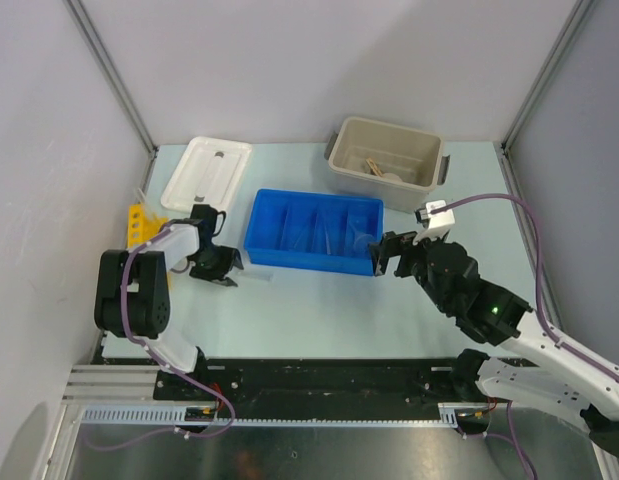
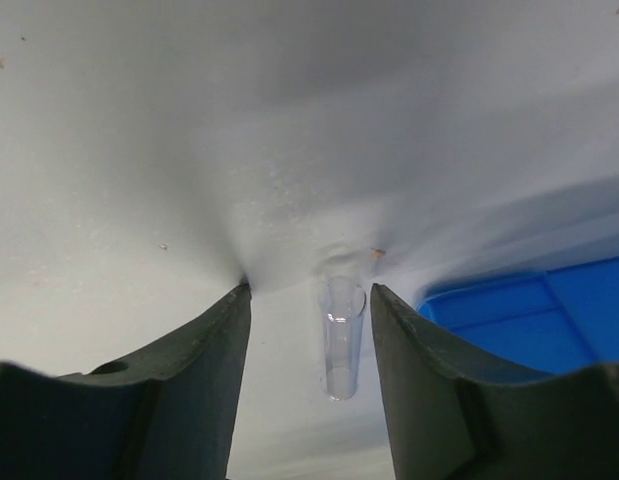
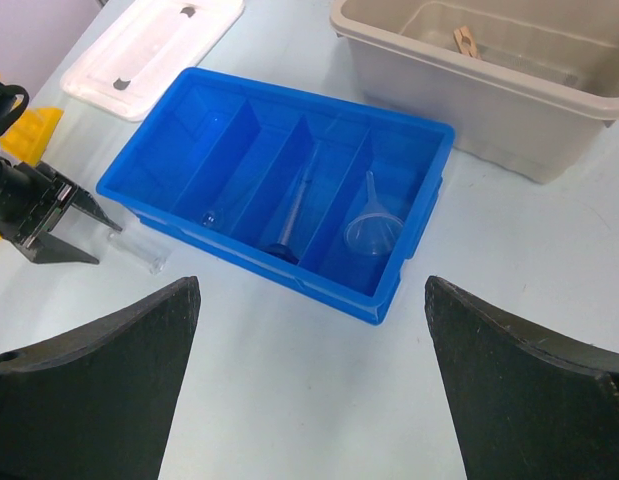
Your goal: Organize the chemistry lab equipment
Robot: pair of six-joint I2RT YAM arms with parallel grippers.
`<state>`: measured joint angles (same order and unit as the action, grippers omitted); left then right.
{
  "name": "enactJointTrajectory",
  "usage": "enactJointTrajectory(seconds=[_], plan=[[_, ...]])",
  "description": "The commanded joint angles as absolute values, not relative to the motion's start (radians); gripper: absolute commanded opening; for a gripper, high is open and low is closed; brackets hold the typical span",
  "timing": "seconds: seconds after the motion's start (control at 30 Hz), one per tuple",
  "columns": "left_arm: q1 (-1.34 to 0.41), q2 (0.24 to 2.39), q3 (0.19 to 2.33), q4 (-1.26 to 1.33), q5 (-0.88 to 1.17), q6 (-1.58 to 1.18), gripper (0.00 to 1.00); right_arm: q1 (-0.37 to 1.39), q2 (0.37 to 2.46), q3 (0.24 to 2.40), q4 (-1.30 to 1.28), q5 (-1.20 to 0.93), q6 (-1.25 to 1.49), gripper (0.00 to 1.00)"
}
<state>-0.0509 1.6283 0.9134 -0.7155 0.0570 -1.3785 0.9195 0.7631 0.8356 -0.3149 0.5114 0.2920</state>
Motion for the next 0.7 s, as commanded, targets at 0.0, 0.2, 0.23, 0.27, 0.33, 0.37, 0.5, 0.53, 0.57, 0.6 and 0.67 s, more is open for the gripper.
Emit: enactJointTrajectory(seconds=[0.0,0.2,0.23,0.27,0.33,0.37,0.5,0.53,0.57,0.6,0.67], plan=[[-0.043,1.633,0.944,-0.725,0.059,-1.364,0.52,0.915,0.774,0.836,-0.267,0.536,0.279,0.99],[-0.043,1.607,0.935,-0.726,0.053,-1.357,0.41,0.914,0.798,0.836,-0.252,0.529,0.278,0.99],[-0.043,1.6,0.934,-0.726,0.052,-1.356,0.39,0.914,0.803,0.836,-0.252,0.528,0.279,0.99],[-0.043,1.592,0.931,-0.726,0.048,-1.354,0.37,0.914,0.807,0.836,-0.253,0.527,0.28,0.99],[-0.043,1.573,0.927,-0.726,0.037,-1.347,0.34,0.914,0.818,0.834,-0.253,0.519,0.283,0.99],[-0.042,1.562,0.924,-0.726,0.03,-1.343,0.33,0.914,0.822,0.832,-0.251,0.506,0.283,0.99],[-0.043,1.515,0.906,-0.727,0.025,-1.308,0.28,0.919,0.845,0.822,-0.234,0.441,0.285,0.99],[-0.043,1.503,0.897,-0.727,0.034,-1.298,0.27,0.921,0.853,0.821,-0.228,0.425,0.285,0.99],[-0.043,1.492,0.888,-0.727,0.042,-1.284,0.26,0.924,0.86,0.819,-0.222,0.409,0.286,0.99],[-0.044,1.484,0.878,-0.729,0.053,-1.269,0.26,0.928,0.868,0.818,-0.214,0.392,0.286,0.99],[-0.044,1.464,0.858,-0.73,0.066,-1.237,0.25,0.938,0.89,0.818,-0.191,0.353,0.289,0.99]])
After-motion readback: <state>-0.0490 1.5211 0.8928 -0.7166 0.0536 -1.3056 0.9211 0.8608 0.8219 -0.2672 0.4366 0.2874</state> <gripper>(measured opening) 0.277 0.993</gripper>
